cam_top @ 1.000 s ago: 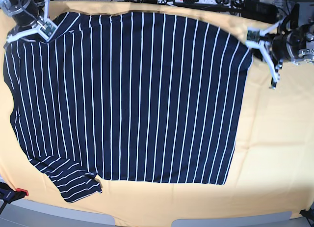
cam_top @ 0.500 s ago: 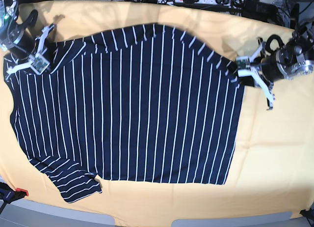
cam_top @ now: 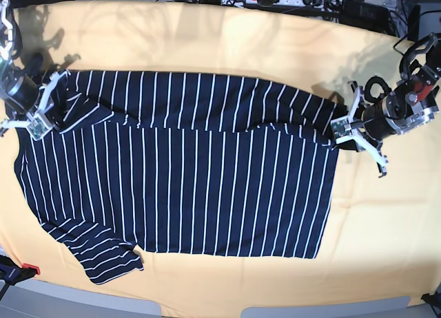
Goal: Fold the T-shirt properly
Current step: 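Fold the held edge over onto the shirt body with both grippers, then open both grippers and regrasp the folded shirt edge, then drag the folded shirt toward the arms with both grippers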
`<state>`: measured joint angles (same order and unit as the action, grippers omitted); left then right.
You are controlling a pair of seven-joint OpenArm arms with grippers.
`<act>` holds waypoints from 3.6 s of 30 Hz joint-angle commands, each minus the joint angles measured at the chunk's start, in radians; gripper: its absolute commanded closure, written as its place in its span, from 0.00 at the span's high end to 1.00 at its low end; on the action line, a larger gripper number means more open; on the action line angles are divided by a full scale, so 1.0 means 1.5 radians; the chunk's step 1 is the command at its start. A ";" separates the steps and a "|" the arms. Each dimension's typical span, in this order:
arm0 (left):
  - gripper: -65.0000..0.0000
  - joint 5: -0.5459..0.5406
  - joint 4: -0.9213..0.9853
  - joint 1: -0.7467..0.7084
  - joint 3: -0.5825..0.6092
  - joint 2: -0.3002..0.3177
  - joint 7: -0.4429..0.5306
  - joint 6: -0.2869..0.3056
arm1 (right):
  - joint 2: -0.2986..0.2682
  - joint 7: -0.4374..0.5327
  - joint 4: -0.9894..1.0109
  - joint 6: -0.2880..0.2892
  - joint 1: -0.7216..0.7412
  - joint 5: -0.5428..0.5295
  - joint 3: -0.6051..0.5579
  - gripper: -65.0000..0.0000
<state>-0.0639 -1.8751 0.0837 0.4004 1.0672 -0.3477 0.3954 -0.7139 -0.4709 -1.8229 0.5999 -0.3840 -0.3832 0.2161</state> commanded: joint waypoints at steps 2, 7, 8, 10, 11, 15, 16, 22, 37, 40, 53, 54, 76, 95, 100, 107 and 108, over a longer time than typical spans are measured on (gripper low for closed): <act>0.00 0.000 -0.005 0.011 -0.007 0.016 0.012 -0.026 | -0.014 0.015 0.016 0.004 0.034 -0.003 -0.029 0.00; 0.00 0.011 -0.005 0.011 -0.007 0.017 0.025 -0.047 | -0.021 -0.007 0.046 -0.014 0.106 0.051 -0.096 0.00; 0.00 0.019 -0.005 0.011 -0.007 0.016 0.025 -0.053 | -0.023 -0.008 0.046 -0.018 0.113 0.052 -0.100 0.00; 0.00 0.039 -0.005 0.011 -0.007 0.016 0.024 -0.056 | -0.027 -0.016 0.046 -0.018 0.125 0.051 -0.100 0.00; 0.00 0.044 -0.005 0.011 -0.007 0.016 0.024 -0.055 | -0.031 -0.018 0.046 -0.018 0.128 0.051 -0.100 0.00; 0.00 0.045 -0.005 0.011 -0.007 0.016 0.024 -0.055 | -0.036 -0.019 0.048 -0.024 0.129 0.052 -0.101 0.00; 0.00 0.045 -0.005 0.011 -0.007 0.017 0.024 -0.055 | -0.036 -0.020 0.050 -0.024 0.129 0.056 -0.101 0.00; 0.00 0.081 -0.005 0.011 -0.007 0.017 0.022 -0.072 | -0.036 -0.020 0.062 -0.044 0.129 0.084 -0.101 0.00; 0.02 0.060 -0.005 0.011 -0.007 0.016 0.022 -0.099 | -0.036 -0.012 0.062 -0.043 0.129 0.084 -0.101 0.00; 0.37 0.071 -0.005 0.011 -0.007 0.016 0.023 -0.100 | -0.035 -0.007 0.062 -0.065 0.129 0.087 -0.101 0.11; 0.59 0.043 -0.017 0.050 -0.007 0.045 -0.035 -0.026 | -0.043 -0.067 0.006 -0.116 0.160 0.114 -0.100 0.64; 0.59 0.031 -0.022 0.050 -0.007 0.053 -0.035 0.004 | -0.048 -0.067 0.004 -0.111 0.160 0.114 -0.100 0.64; 0.59 0.013 -0.028 0.041 -0.007 0.095 -0.030 0.036 | -0.093 -0.249 0.002 -0.121 0.155 0.071 -0.099 0.64; 0.59 0.013 -0.028 0.040 -0.006 0.100 -0.012 0.130 | -0.115 -0.453 0.002 -0.110 0.152 -0.078 -0.098 0.57; 0.59 -0.010 -0.028 0.038 -0.006 0.099 -0.010 0.202 | -0.144 -0.467 0.002 -0.070 0.126 -0.155 -0.077 0.57; 0.57 -0.018 -0.022 0.038 -0.005 0.099 0.002 0.202 | -0.154 -0.475 0.002 0.018 0.059 -0.217 -0.019 0.57; 0.57 -0.017 -0.022 0.036 -0.005 0.099 0.006 0.202 | -0.156 -0.474 0.002 0.023 0.047 -0.218 -0.014 0.57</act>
<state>-0.0826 -1.9018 0.1249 0.4053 1.1938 -0.3546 0.7006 -0.9169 -1.1831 -1.8091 0.6182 -0.3248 -0.7158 0.1780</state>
